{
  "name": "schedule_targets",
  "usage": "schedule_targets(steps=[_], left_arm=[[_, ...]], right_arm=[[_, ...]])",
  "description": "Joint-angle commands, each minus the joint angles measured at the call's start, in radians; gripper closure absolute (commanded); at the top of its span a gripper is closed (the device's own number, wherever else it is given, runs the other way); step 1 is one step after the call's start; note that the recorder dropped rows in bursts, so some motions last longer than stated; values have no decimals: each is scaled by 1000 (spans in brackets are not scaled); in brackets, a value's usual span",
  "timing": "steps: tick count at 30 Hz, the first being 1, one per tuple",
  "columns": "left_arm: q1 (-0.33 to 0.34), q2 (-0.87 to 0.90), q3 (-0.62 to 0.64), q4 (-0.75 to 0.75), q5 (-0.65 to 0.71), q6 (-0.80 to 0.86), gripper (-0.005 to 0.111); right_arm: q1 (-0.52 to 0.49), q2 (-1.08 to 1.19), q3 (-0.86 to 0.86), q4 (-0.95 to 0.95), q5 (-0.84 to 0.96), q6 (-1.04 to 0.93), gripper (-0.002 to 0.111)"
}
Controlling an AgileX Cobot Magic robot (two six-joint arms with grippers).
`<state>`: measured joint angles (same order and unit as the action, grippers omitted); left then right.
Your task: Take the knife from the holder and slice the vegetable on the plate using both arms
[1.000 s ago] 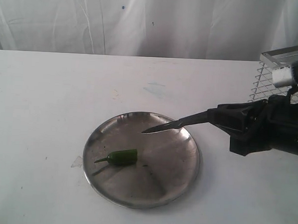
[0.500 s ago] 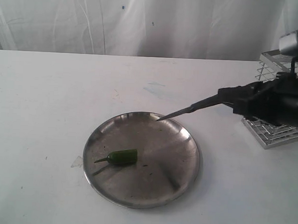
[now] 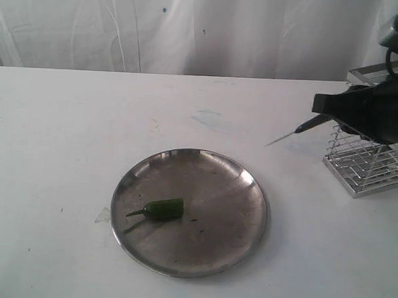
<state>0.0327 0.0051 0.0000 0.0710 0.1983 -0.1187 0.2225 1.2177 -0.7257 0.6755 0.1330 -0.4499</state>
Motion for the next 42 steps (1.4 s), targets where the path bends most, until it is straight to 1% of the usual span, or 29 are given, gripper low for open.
schedule_targets(steps=[1,3,5,7,10,12,14,21,26,31,36,42], left_arm=[[-9,-5,0,-2,-4,-5,107],[-9,-5,0,-2,-4,-5,107],[-9,-5,0,-2,-4,-5,107],[-9,-5,0,-2,-4,-5,107],[-9,-5,0,-2,-4,-5,107],[-9,-5,0,-2,-4,-5,107],[-9,-5,0,-2,-4,-5,107],[-9,-5,0,-2,-4,-5,107],[-9,-5,0,-2,-4,-5,107],[-9,-5,0,-2,-4,-5,107],[-9,-5,0,-2,-4,-5,107],[-9,-5,0,-2,-4,-5,107]], right_arm=[[94,-7,66,-28,-229,28,108],[139,-7,116,-66,-317,79,108],[178,-7,172,-150,-428,189,108],[205,-7,235,-318,-537,369,108],[223,-7,334,-664,-768,719,108],[223,-7,403,-846,-947,820,108],[223,-7,452,-923,-1032,827,108],[223,1,570,-918,-1044,791,108],[223,34,577,-920,-1046,789,108],[223,162,577,-920,-1088,791,108],[223,261,577,-964,-1164,858,108],[223,314,577,-962,-1056,873,108]])
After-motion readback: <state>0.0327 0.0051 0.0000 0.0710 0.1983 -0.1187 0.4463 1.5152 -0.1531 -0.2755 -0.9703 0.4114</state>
